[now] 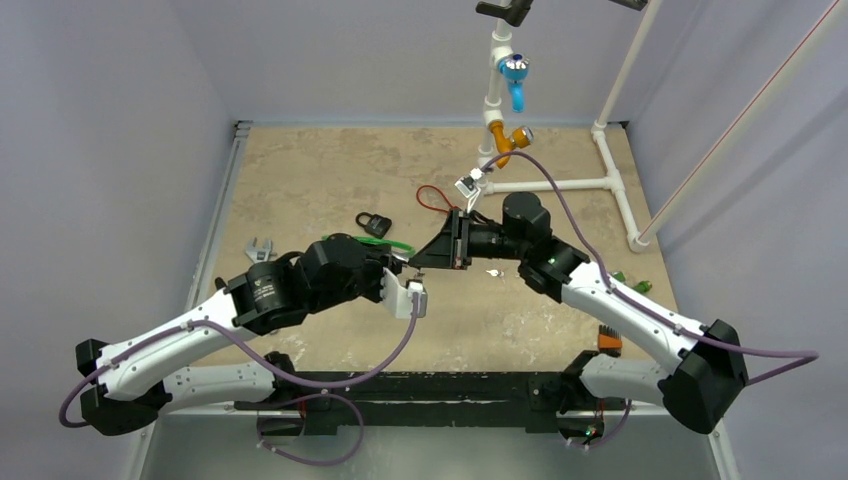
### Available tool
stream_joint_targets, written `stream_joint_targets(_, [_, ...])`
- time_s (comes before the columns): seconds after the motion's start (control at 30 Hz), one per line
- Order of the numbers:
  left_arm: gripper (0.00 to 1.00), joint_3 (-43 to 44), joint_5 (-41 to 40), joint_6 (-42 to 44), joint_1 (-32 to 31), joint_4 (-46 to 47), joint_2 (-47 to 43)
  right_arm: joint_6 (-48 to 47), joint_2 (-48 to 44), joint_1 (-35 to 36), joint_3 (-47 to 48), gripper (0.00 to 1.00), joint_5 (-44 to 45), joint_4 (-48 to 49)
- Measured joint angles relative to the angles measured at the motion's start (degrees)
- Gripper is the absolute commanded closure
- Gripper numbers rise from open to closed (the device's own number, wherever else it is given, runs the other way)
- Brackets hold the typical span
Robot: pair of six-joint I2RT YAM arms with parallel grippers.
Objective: Unlock with the key
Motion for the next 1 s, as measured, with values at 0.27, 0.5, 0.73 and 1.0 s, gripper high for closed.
stream_joint_targets(0.27, [1.00, 0.42, 1.40, -0.42, -0.55, 4.52, -0.42, -1.75, -1.66, -2.93, 0.96, 0.21, -1.86, -3.98])
stream_joint_targets(0.5, [1.00, 4.04, 5.95, -4.17, -1.03, 4.90, -0.52, -9.84, -7.82, -9.01, 9.03, 0.13, -1.03, -12.48])
stream_joint_targets(0.73, [1.00, 6.84, 10.56, -8.07, 2.01, 1.84, -0.52, -20.74, -15.02, -10.47, 10.47, 0.16, 2.32, -18.23])
stream_joint_targets(1.0, [1.00, 10.95, 19.56, -12.79, 6.82, -2.10, -0.55, -34.99, -24.22, -10.47, -1.84, 0.18, 5.97, -18.10])
